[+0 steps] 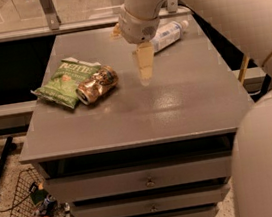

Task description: Move orange can near green jalapeno chip bag

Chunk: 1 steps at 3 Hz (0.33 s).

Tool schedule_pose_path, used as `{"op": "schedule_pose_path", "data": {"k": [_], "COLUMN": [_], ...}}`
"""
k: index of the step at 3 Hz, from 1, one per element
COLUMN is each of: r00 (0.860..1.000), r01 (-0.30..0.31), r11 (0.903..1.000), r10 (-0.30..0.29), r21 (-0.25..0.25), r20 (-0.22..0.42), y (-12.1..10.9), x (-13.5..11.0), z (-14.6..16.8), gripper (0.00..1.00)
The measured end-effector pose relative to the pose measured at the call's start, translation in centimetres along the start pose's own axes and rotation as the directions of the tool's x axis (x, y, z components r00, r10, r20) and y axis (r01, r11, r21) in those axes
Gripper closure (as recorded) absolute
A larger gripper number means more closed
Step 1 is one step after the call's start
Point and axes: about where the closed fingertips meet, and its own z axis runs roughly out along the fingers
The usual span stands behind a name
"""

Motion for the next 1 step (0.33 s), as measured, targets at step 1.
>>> {"op": "schedule_pose_path", "data": {"k": [1], "r00": [0.988], "r01": [-0.149], "r11": [0.9863], "r10": [0.152], "r21": [0.070], "r20": [-0.028], "y": [4.12], "x": [4.45], "z": [-3.82], "gripper": [0.00]}}
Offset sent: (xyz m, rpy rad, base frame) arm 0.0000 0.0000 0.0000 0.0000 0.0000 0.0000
